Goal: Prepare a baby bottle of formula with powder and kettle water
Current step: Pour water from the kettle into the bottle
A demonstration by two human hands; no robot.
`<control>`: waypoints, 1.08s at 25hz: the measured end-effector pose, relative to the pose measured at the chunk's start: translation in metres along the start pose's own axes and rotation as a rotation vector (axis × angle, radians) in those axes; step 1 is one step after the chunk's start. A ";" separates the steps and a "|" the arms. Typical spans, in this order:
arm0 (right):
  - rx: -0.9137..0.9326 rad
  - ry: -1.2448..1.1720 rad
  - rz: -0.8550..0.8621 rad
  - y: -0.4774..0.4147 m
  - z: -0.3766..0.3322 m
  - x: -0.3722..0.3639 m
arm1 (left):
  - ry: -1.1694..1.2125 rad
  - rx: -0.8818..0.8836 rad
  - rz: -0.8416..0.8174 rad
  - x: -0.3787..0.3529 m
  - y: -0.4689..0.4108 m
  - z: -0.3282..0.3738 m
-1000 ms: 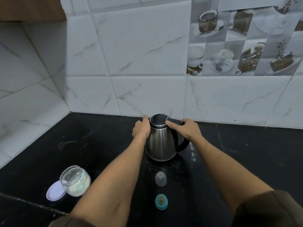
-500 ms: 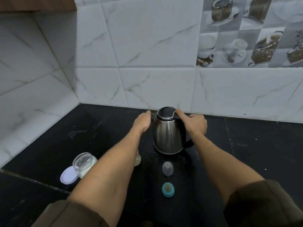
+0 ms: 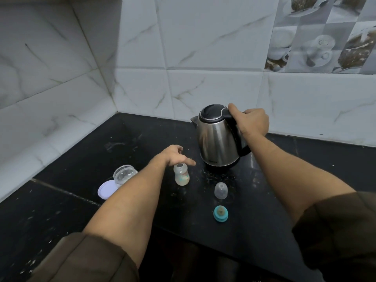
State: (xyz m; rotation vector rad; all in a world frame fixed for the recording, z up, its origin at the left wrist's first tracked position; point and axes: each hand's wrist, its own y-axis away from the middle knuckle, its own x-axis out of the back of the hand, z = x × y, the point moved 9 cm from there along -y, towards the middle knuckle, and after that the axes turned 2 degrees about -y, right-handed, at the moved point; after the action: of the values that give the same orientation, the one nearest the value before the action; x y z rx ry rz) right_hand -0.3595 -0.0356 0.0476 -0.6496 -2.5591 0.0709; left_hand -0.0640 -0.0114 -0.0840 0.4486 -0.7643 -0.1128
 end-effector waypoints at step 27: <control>0.186 0.190 -0.023 -0.010 -0.055 -0.009 | 0.061 -0.120 0.469 0.056 -0.001 0.016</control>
State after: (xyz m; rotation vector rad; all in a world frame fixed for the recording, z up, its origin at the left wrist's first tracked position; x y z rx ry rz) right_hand -0.3312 -0.0524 0.0934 -0.5292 -2.3427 0.2261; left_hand -0.0348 -0.0323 -0.0378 0.1501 -0.7807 0.2913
